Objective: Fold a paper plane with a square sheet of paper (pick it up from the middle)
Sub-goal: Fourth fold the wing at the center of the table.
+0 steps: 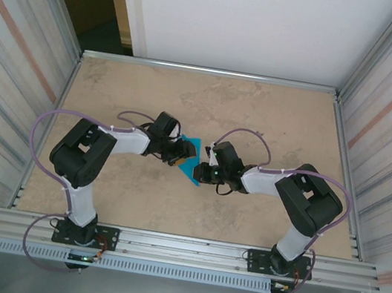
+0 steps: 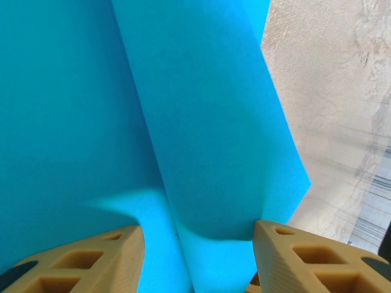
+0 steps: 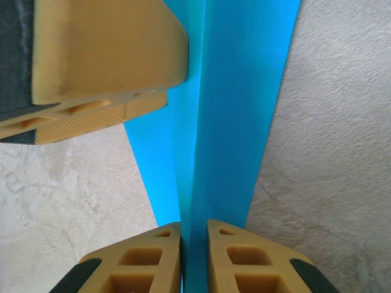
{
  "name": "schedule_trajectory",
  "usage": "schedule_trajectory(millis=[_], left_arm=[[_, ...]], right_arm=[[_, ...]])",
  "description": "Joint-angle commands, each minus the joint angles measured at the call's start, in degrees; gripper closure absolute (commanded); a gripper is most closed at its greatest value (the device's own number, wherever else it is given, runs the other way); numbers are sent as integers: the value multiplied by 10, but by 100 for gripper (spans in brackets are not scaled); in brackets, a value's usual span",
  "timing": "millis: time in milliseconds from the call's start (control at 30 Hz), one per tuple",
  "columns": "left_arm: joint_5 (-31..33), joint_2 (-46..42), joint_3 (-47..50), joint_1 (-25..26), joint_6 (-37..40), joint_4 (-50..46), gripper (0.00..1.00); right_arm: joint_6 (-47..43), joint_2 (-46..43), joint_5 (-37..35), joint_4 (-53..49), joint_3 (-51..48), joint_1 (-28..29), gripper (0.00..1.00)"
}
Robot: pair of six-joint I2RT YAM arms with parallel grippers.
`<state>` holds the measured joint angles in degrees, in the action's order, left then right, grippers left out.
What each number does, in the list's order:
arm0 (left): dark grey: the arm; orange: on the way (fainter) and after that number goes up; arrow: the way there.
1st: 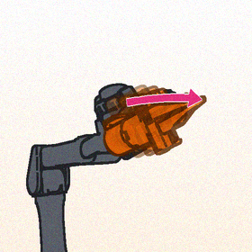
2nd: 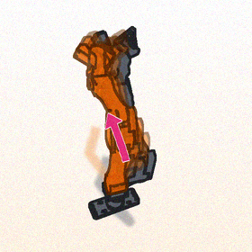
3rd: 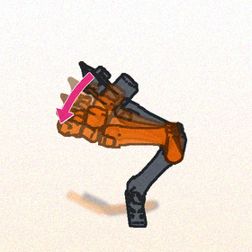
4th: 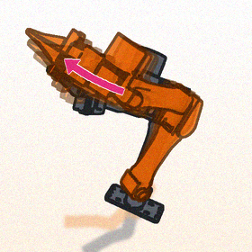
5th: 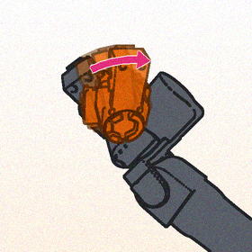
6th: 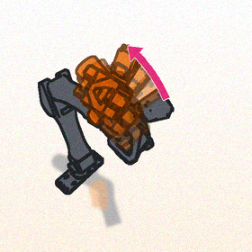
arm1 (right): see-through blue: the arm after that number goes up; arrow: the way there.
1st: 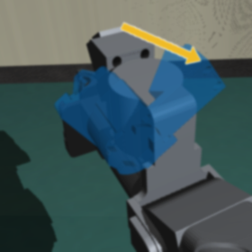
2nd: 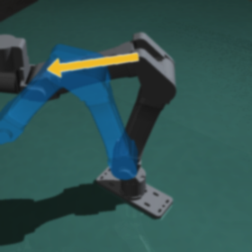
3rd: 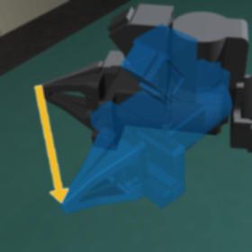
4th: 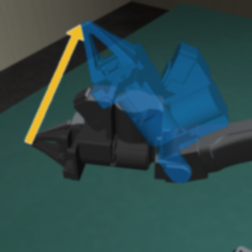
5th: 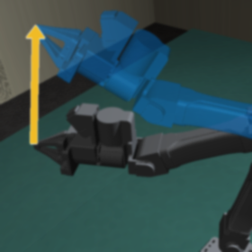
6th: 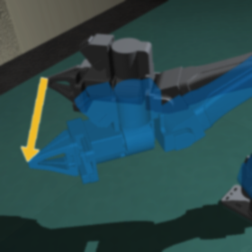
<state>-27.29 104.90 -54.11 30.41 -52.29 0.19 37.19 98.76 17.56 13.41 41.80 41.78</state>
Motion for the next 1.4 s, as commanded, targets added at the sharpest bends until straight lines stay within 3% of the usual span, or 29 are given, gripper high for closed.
schedule_trajectory(millis=[0, 633, 967, 1367], left_arm=[[40, 45, 21, 6, 3, -83, 49], [37, 46, 18, 6, 4, -88, 48], [18, 18, -14, 1, 28, -101, 48], [-55, -77, 28, -32, 47, 61, 44]], right_arm=[[-12, 10, -12, -8, 9, 5, 83], [-6, 23, 5, 4, -1, -1, 90], [4, 22, 48, 30, -15, -12, 95], [46, 26, 162, 88, -37, -47, 100]])
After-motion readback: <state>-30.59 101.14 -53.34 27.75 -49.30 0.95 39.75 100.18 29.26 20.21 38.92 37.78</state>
